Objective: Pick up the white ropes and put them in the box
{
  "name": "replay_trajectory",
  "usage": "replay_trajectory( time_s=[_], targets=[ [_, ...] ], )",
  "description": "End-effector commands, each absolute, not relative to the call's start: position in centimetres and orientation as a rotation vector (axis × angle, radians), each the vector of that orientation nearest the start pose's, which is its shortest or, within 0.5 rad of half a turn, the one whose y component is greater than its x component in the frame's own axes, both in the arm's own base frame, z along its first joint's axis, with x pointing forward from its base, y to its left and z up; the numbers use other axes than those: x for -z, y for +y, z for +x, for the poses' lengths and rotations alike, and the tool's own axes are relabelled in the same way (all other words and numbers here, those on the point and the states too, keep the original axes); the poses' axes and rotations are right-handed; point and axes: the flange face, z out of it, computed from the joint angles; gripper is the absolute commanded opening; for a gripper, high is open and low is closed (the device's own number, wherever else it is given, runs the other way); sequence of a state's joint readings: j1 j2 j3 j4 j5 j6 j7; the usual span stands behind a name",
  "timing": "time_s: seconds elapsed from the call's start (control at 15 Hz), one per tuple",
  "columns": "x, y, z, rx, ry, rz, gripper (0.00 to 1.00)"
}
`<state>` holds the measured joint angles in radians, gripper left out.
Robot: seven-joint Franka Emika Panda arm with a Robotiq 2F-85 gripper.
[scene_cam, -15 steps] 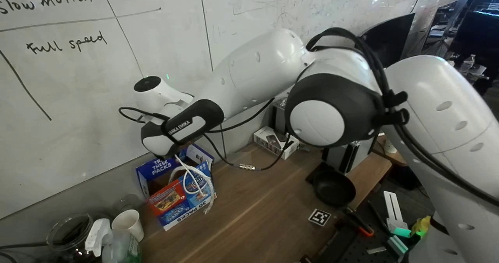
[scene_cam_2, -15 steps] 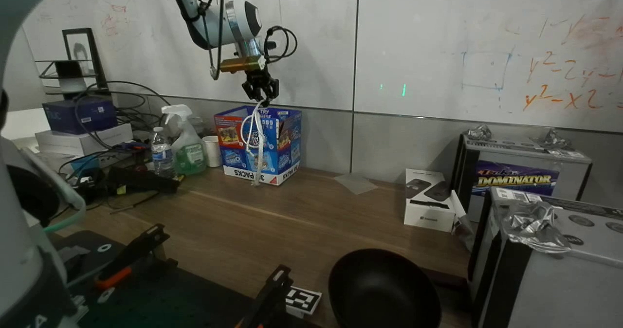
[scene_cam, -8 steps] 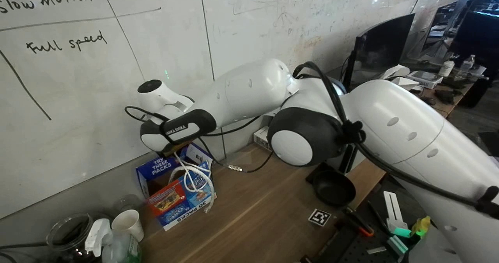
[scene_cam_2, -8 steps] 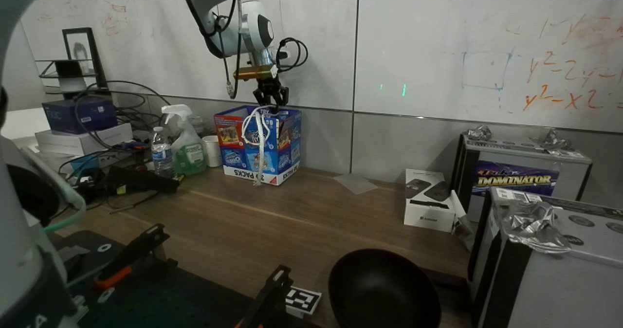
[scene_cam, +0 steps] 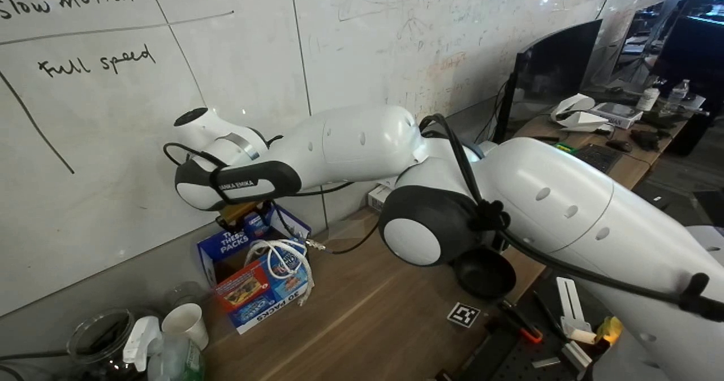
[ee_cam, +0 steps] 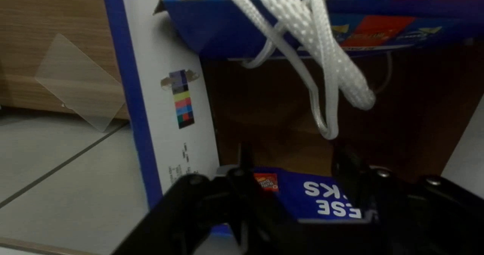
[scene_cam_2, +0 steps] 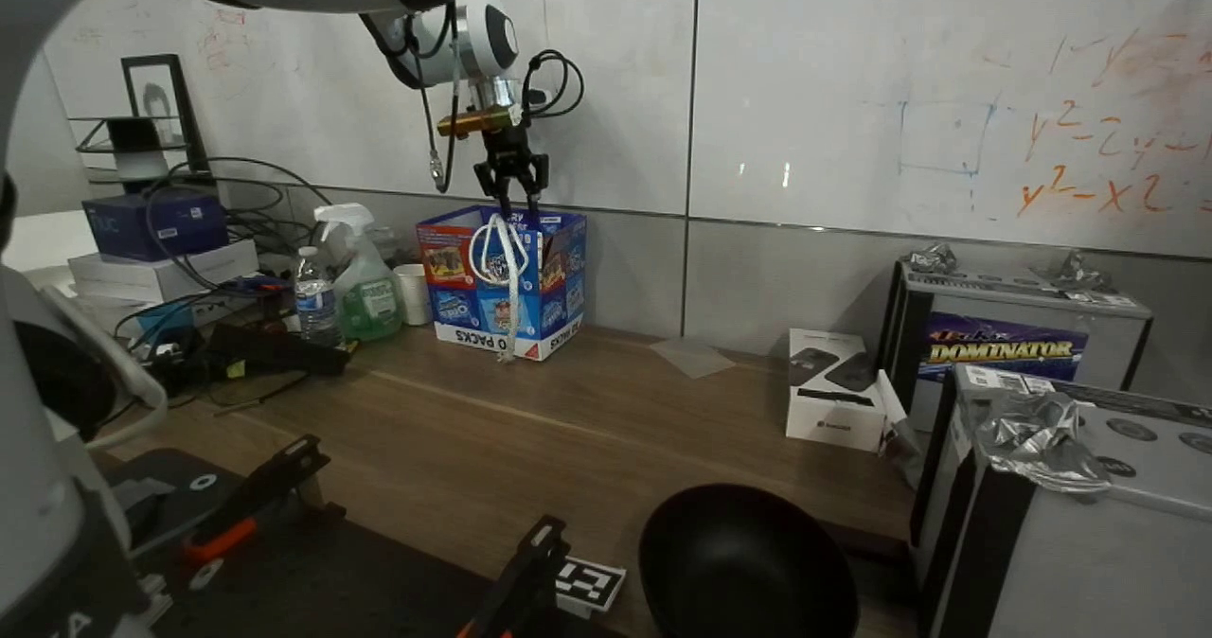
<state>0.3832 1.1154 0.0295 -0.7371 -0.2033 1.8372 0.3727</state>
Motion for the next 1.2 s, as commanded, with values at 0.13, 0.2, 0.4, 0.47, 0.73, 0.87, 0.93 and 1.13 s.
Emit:
replay_trajectory(
  time_s=[0.13, 0.2, 0.4, 0.47, 0.73, 0.87, 0.93, 1.13],
  targets=[
    [-30.5, 29.8, 73.6, 0.003, -0.153, -3.304, 1.00],
    [-31.6, 29.6, 73.4, -0.015, -0.161, -3.299, 1.00],
    [-34.3, 29.4, 72.5, -0.075, -0.205, -3.278, 1.00],
    [-35.0, 29.3, 72.2, -0.097, -0.228, -3.268, 1.00],
    [-36.1, 29.3, 71.0, -0.199, -0.352, -3.220, 1.00],
    [-36.1, 29.3, 70.6, -0.232, -0.424, -3.181, 1.00],
    [-35.9, 29.3, 70.3, -0.246, -0.461, -3.164, 1.00],
    [-35.8, 28.4, 69.2, -0.259, -0.520, -3.158, 1.00]
  ],
)
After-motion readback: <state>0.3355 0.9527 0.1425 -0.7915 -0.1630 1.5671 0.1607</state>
